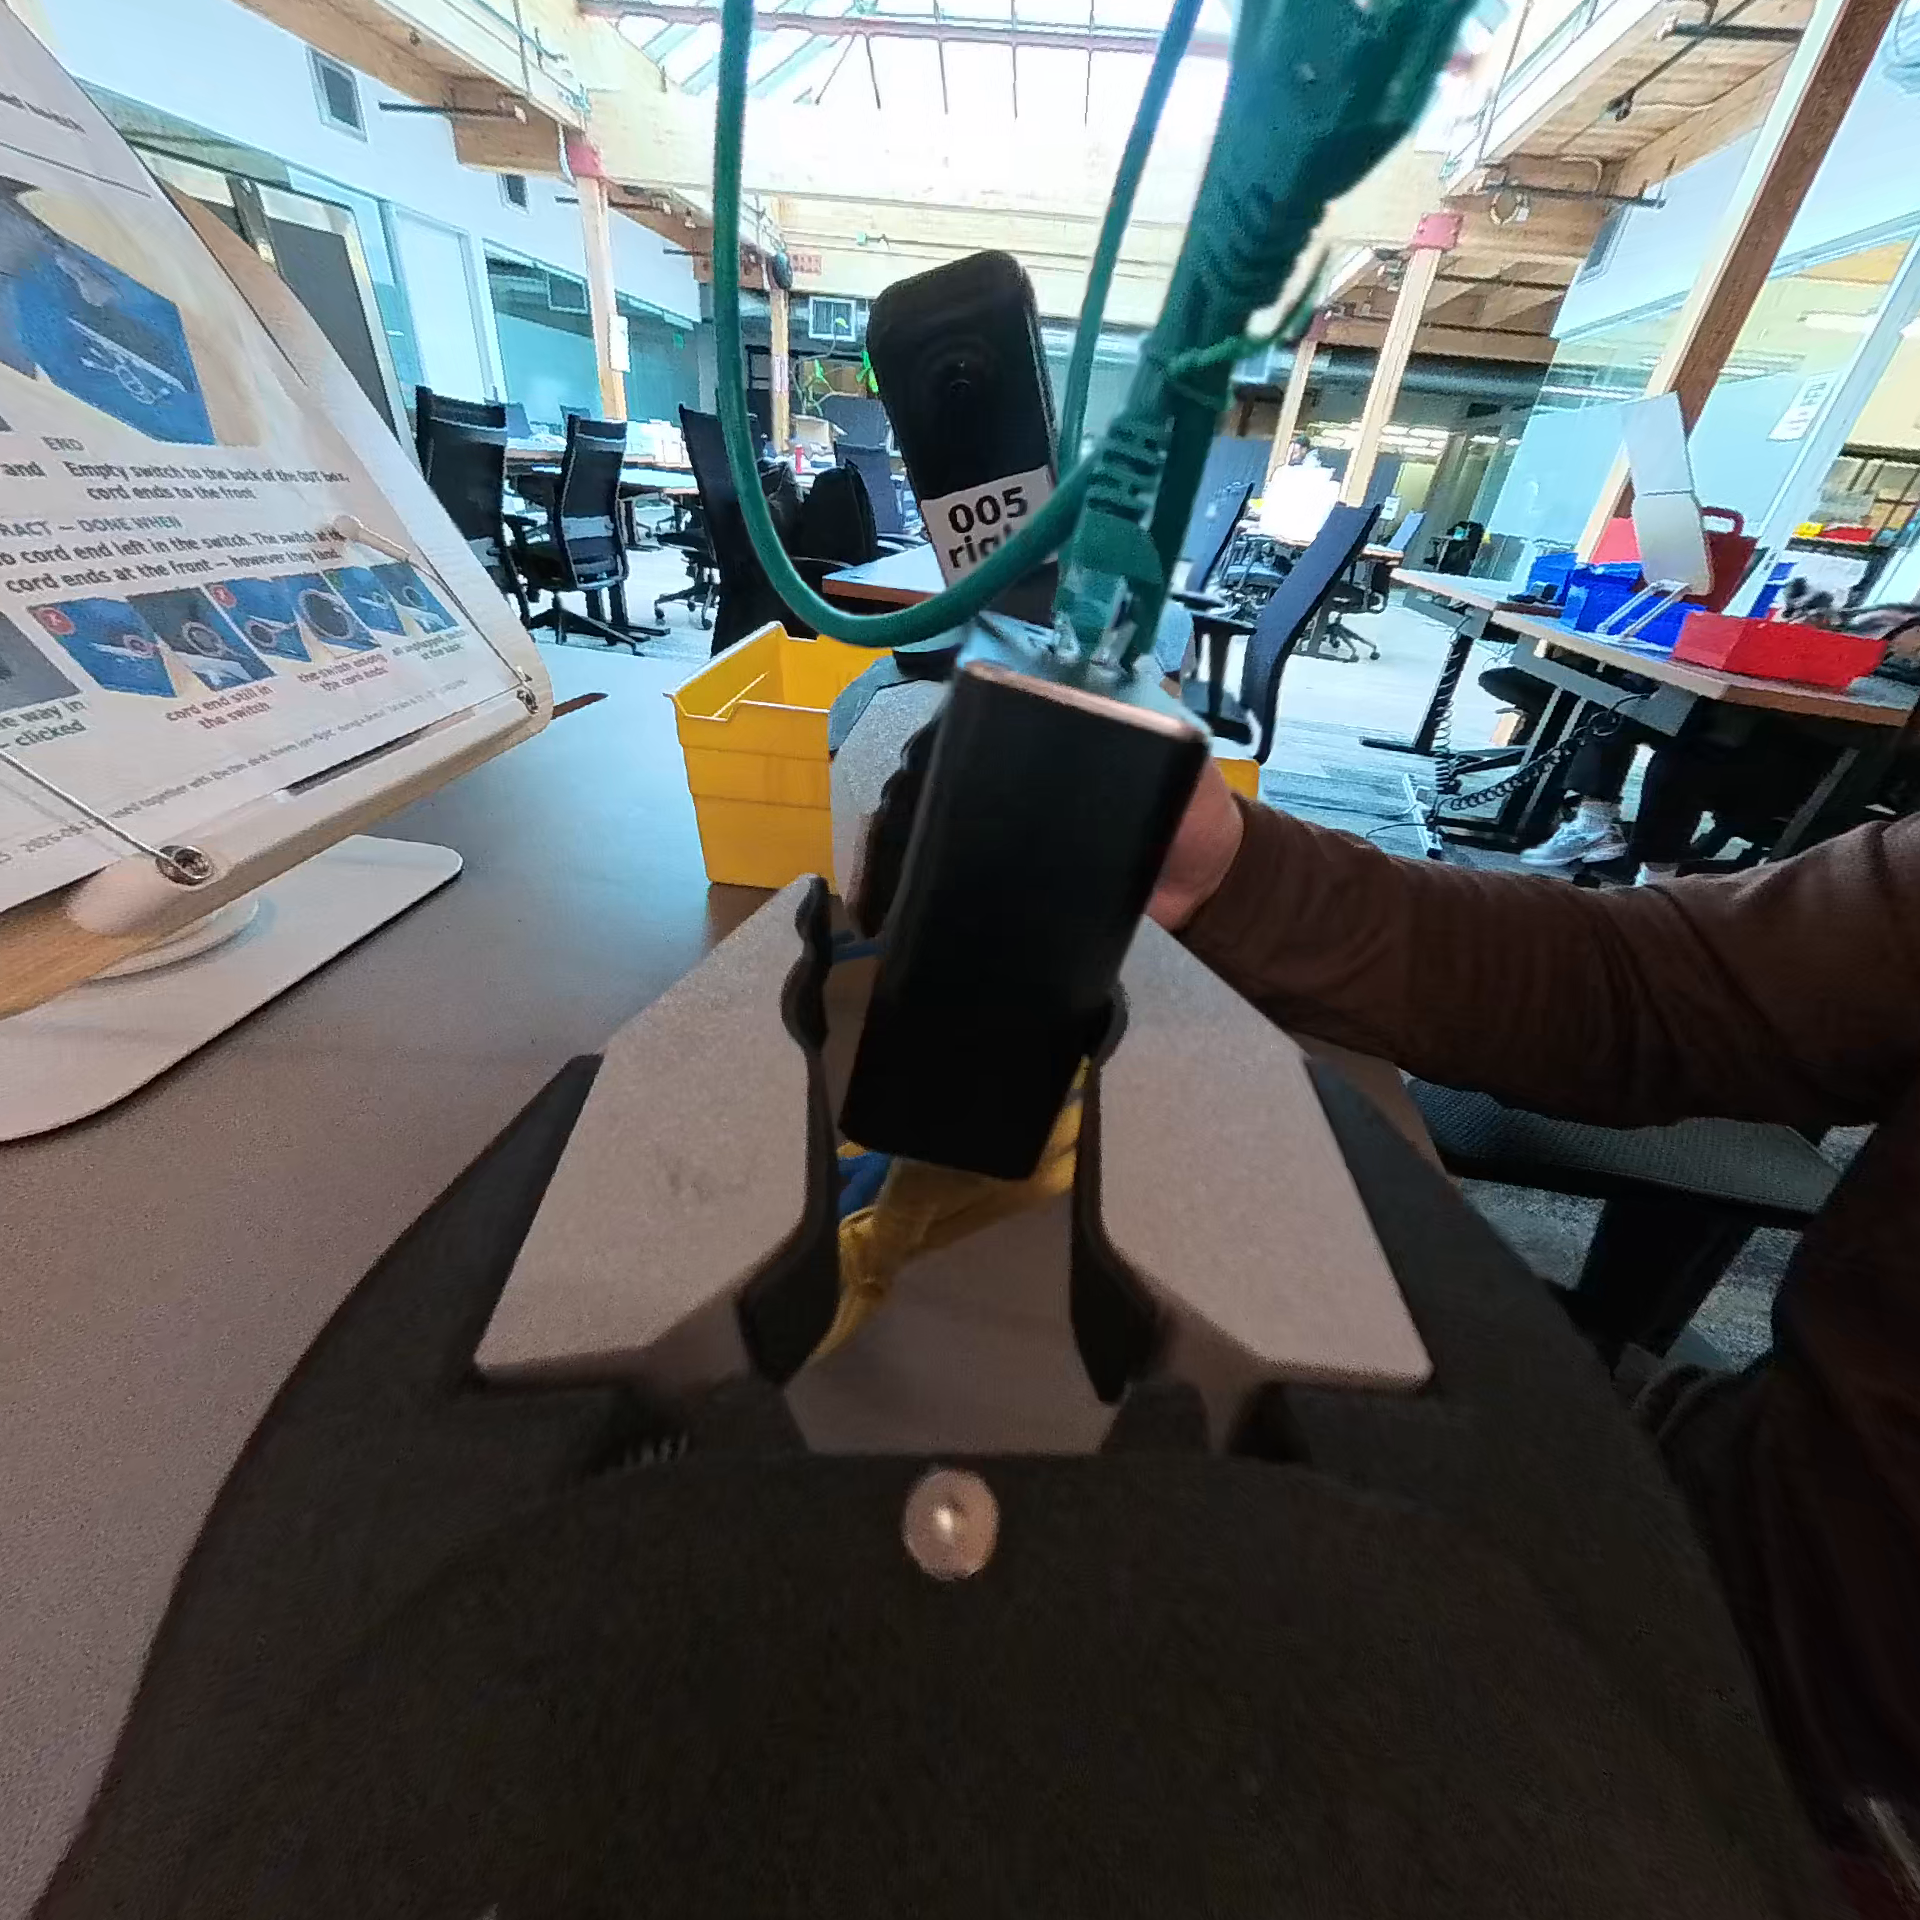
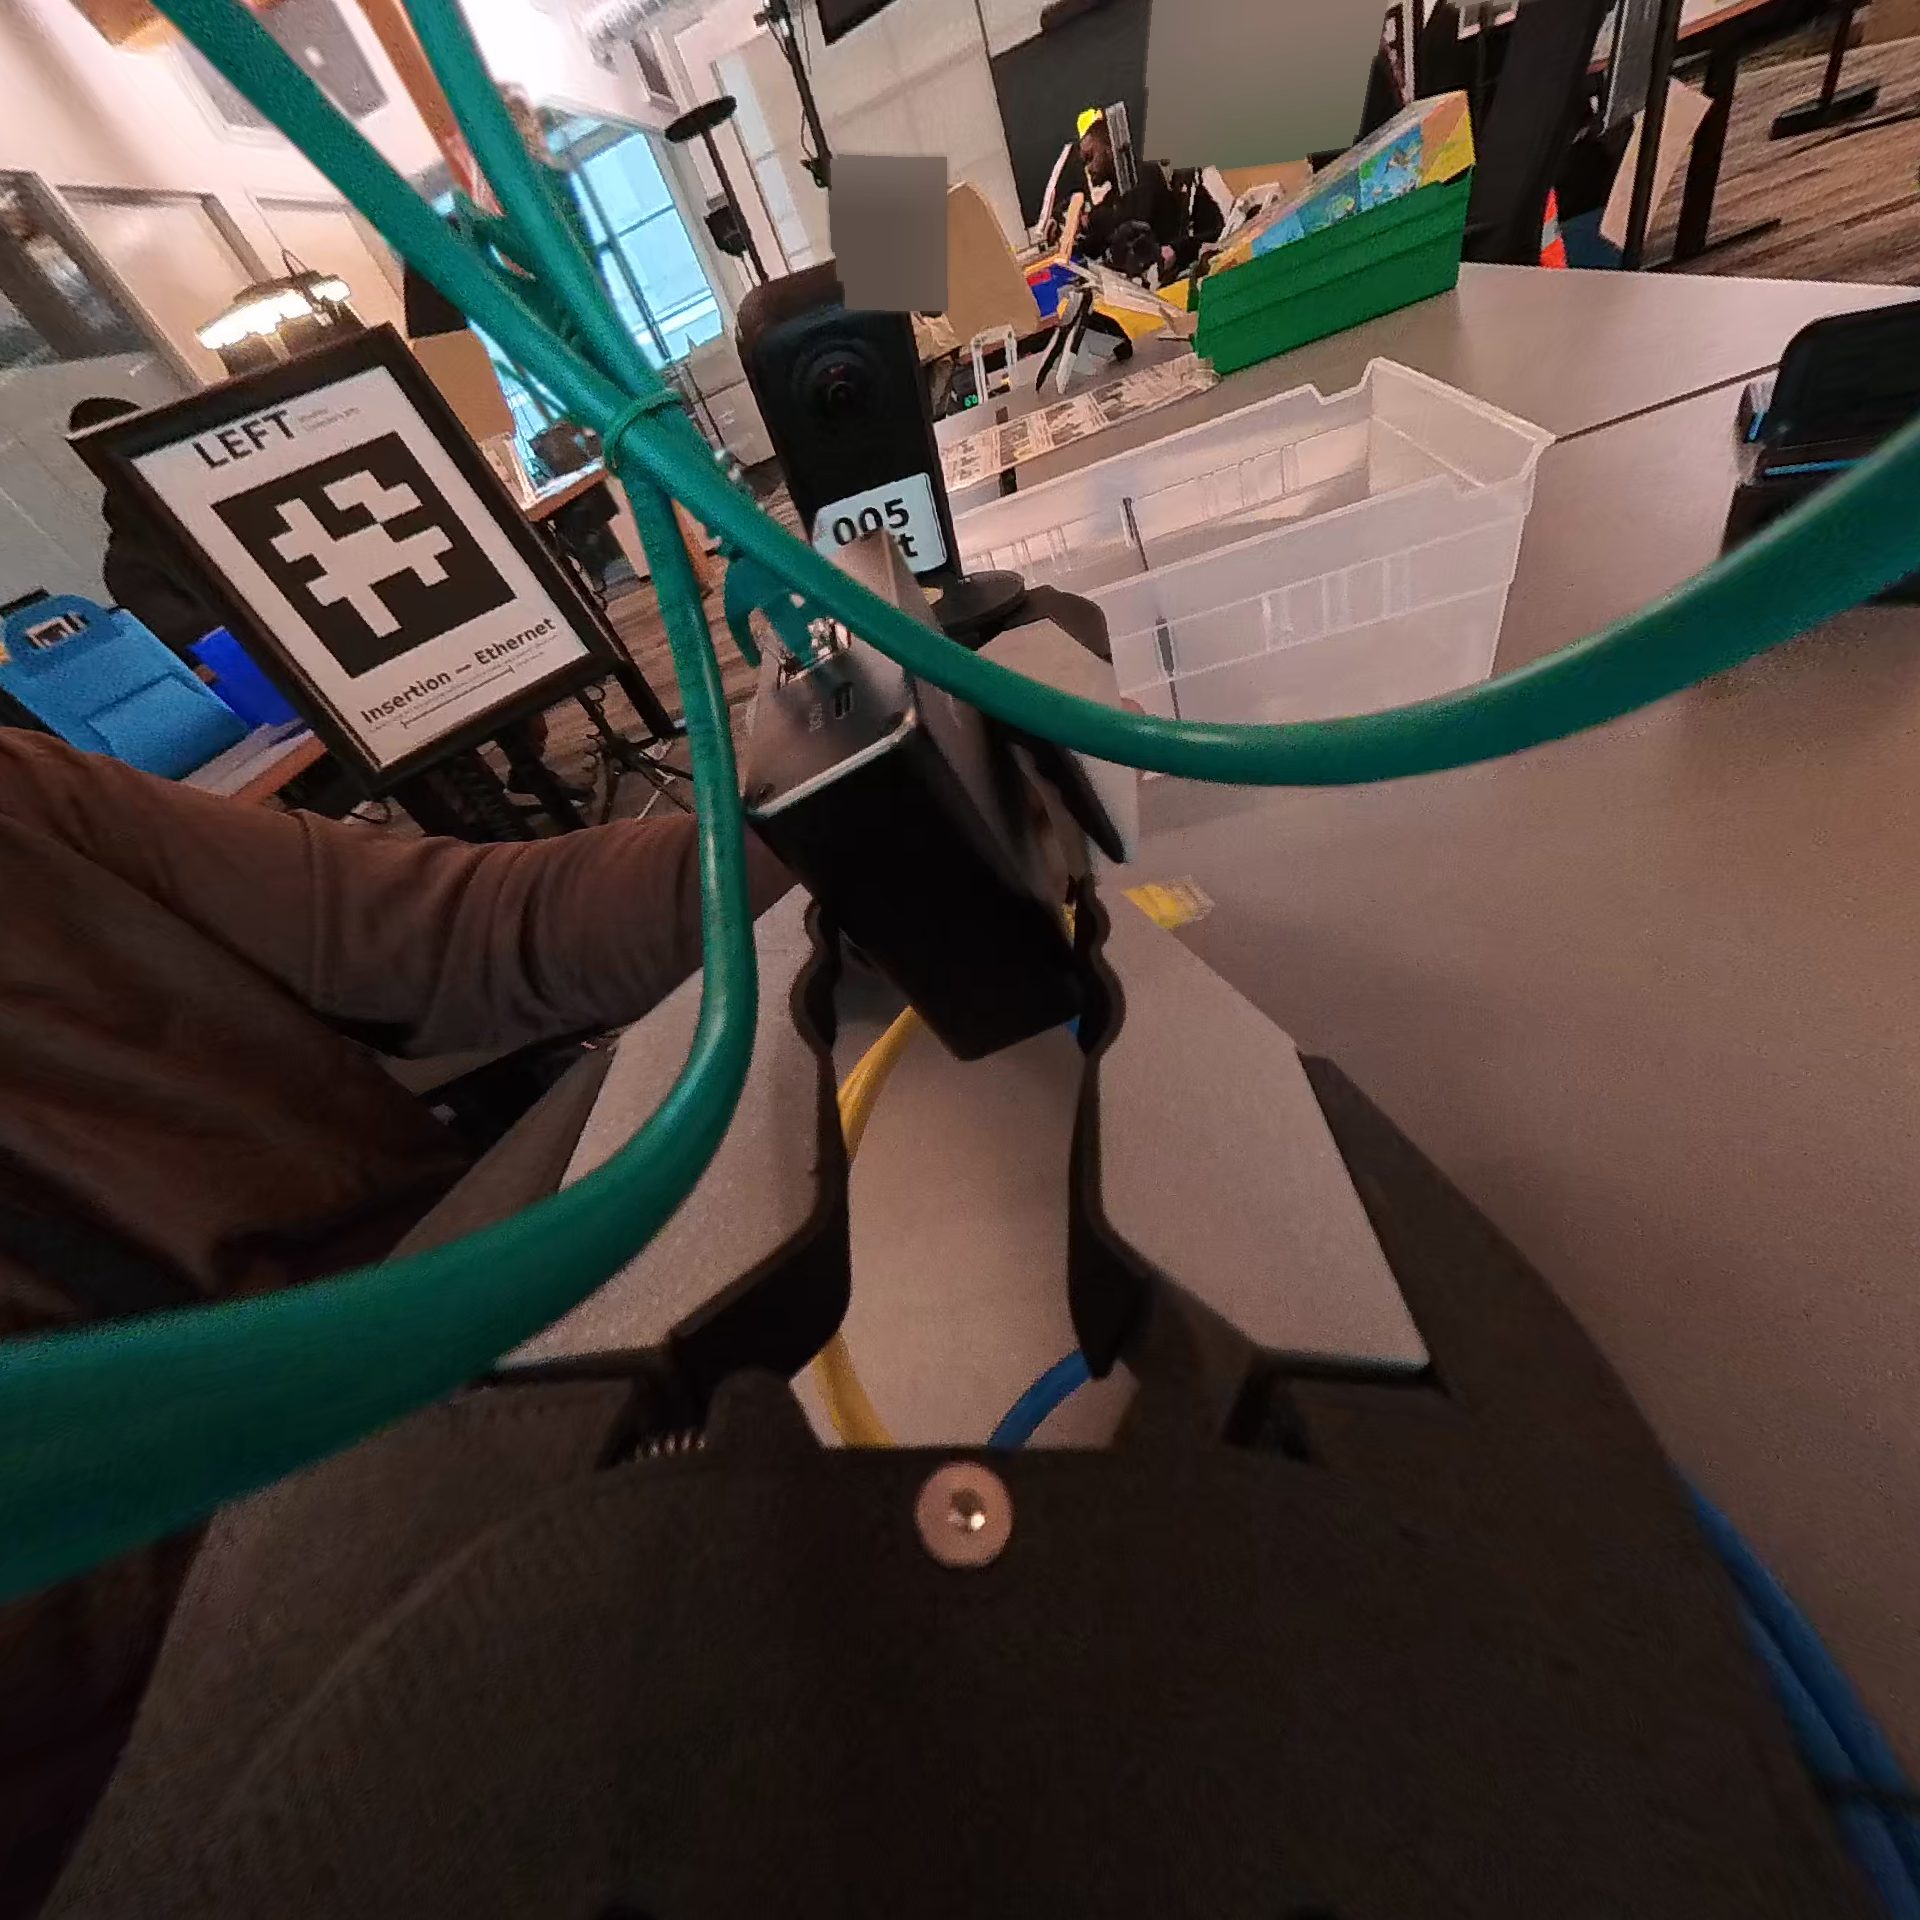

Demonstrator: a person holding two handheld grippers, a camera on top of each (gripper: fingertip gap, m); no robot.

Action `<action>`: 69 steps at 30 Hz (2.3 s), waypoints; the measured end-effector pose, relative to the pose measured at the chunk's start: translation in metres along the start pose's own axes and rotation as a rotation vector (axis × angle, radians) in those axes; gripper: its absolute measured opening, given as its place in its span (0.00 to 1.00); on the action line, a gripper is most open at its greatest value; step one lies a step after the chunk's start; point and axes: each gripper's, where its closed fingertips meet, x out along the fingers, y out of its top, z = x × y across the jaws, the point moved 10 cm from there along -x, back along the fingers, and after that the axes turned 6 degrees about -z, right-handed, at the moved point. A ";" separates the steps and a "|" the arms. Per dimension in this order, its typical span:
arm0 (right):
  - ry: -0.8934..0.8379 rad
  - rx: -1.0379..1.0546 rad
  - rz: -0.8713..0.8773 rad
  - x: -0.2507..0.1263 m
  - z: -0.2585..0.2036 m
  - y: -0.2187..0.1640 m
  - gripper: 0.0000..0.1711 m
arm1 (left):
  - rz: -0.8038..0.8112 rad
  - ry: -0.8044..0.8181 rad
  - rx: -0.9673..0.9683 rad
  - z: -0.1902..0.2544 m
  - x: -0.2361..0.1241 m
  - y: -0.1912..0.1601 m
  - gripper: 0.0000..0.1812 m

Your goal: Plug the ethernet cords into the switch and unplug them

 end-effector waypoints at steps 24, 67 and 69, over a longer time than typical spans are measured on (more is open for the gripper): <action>-0.036 -0.062 0.030 -0.003 -0.004 0.001 0.28 | 0.016 0.054 0.111 0.005 -0.003 0.002 0.20; -0.388 -0.352 0.214 -0.002 -0.039 0.020 0.31 | 0.010 0.088 0.044 -0.003 -0.006 0.002 0.20; -0.377 -0.365 0.226 -0.006 -0.042 0.022 0.27 | -0.014 0.051 0.067 0.002 -0.002 0.002 0.20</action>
